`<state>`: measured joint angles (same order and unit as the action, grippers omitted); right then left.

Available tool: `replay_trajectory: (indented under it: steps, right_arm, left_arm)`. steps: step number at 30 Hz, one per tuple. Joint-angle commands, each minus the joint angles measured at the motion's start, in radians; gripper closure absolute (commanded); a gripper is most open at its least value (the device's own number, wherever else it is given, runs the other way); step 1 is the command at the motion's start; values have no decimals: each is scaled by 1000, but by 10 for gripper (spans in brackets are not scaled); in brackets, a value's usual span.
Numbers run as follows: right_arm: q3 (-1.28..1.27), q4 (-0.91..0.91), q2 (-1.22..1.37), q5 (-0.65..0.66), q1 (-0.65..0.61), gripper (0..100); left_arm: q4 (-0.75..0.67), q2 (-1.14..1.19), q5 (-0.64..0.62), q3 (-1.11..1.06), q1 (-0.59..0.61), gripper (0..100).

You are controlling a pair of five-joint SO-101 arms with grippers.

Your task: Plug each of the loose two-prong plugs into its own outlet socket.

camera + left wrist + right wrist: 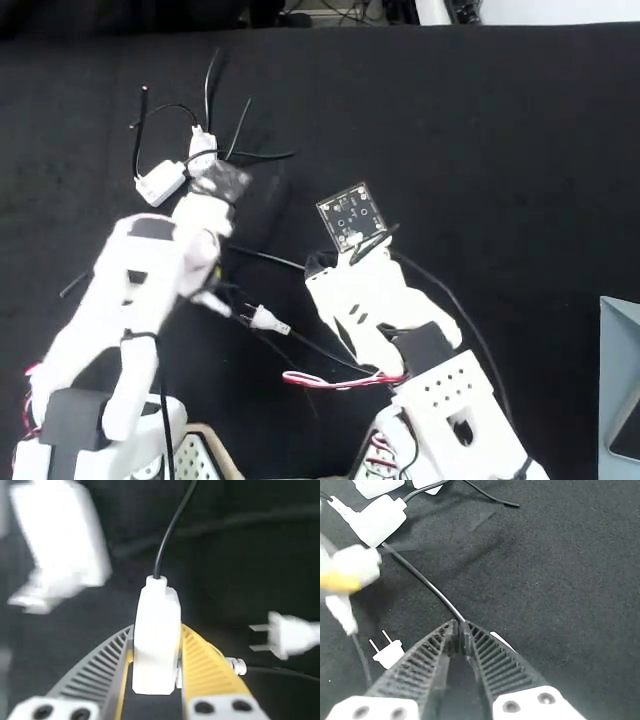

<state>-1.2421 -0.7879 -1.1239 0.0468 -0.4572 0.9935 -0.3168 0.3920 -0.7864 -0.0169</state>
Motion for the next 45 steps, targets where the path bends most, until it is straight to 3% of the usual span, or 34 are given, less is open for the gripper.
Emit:
replay_trajectory:
  steps: [1,9,14,16,21,29,34,39,45]
  right_arm:
    - [7,21,-13,6,11,985]
    - [5,21,-13,6,11,985]
    - [5,21,-13,6,11,985]
    - [5,21,-13,6,11,985]
    - [-5,29,-13,8,11,985]
    - [-5,29,-13,8,11,985]
    - [-2,26,-13,8,11,984]
    - [4,18,-18,8,31,984]
    - [148,-167,-18,75,213,984]
  left_arm:
    - [3,-8,23,171,107,965]
    - [-107,11,25,265,220,963]
    - [-209,161,25,294,242,957]
    - [-229,250,23,334,263,911]
    - [-141,399,-26,472,323,717]
    - [129,345,-60,636,337,697]
    - [287,137,-60,615,268,697]
    - [302,-98,-60,466,157,694]
    - [301,-281,41,220,-25,695]
